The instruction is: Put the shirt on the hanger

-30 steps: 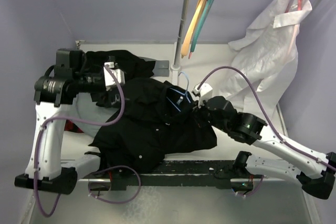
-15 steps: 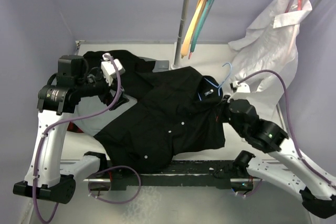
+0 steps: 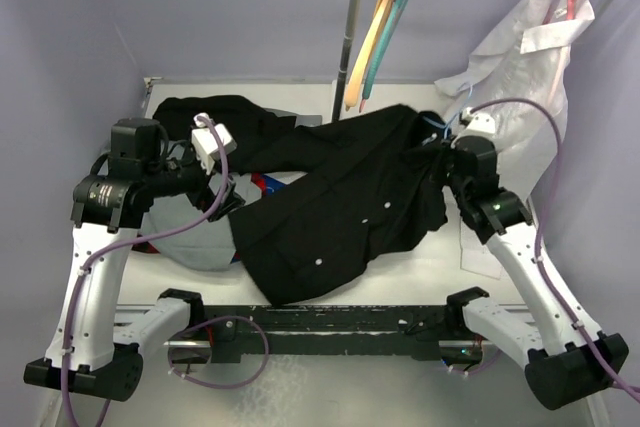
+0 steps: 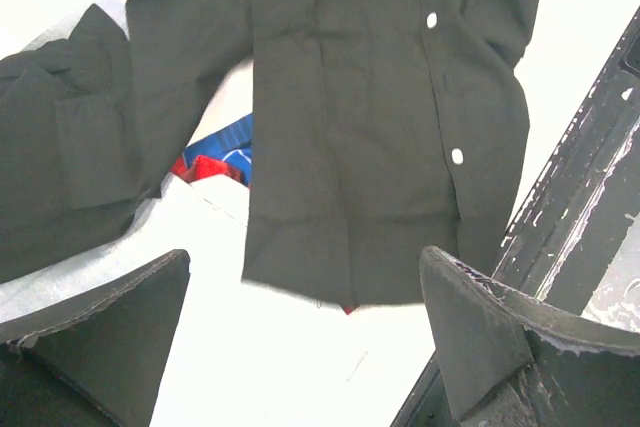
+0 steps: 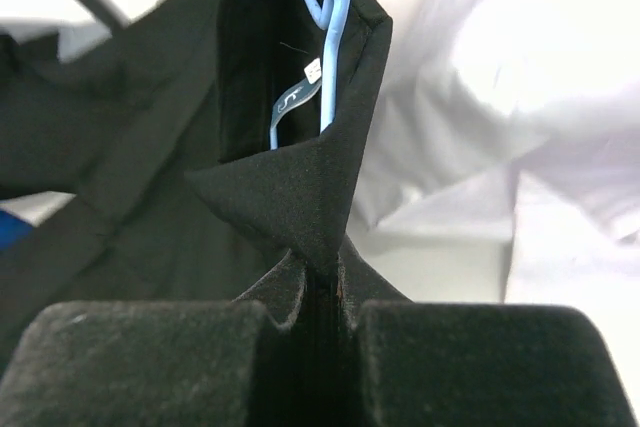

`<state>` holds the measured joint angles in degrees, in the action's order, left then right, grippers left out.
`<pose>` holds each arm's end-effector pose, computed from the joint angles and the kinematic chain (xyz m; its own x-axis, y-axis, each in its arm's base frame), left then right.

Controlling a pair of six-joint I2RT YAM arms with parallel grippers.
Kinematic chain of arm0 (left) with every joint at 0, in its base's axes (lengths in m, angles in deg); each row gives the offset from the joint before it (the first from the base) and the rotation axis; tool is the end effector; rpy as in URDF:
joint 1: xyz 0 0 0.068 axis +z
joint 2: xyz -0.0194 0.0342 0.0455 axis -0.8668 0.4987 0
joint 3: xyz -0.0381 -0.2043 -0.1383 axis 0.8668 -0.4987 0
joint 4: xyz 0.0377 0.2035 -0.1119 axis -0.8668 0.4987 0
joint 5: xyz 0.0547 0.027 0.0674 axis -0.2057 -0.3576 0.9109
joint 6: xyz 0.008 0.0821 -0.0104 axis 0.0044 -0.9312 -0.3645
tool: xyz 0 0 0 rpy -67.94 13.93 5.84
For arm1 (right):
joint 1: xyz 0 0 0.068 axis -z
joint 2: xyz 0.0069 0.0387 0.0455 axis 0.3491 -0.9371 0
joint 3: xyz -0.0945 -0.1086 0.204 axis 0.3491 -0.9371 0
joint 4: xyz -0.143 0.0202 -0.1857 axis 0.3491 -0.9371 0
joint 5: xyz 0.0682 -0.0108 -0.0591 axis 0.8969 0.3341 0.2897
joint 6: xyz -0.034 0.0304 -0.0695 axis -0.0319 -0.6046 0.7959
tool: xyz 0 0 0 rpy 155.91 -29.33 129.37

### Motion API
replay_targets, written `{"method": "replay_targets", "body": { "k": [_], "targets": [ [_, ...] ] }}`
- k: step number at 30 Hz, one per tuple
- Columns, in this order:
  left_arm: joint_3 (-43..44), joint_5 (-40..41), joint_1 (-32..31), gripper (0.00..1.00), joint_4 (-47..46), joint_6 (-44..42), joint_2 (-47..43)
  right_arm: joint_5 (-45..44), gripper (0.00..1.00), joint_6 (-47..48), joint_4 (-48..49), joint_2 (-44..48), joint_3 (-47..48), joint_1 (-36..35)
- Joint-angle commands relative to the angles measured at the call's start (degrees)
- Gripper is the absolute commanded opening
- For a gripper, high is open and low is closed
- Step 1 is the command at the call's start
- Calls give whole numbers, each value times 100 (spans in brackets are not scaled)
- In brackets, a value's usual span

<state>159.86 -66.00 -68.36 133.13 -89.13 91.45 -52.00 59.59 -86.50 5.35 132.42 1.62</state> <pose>0.1543 -0.0678 0.3684 -0.3213 0.3965 -0.8600 0.8013 0.5978 -0.0237 0.2217 0.0515 0.3037 -0.3370 0.2773 -0.8998 0.1094 0.9607 0.2551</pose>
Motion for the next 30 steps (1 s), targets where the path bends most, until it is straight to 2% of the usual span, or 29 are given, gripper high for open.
{"method": "replay_targets", "body": {
  "k": [1,10,19,30],
  "targets": [
    [-67,-141,14,99,-176,82,-70,83,0,790,605,-87,1220,374],
    [-86,-49,-120,99,-185,53,-61,582,0,1415,179,-867,2947,1074],
    [-88,-40,-192,99,-126,-37,-18,1278,0,1703,-120,-1645,4191,1761],
    [-77,-93,-225,99,-85,-131,140,1468,0,1909,-380,-2234,5258,1998]
  ]
}}
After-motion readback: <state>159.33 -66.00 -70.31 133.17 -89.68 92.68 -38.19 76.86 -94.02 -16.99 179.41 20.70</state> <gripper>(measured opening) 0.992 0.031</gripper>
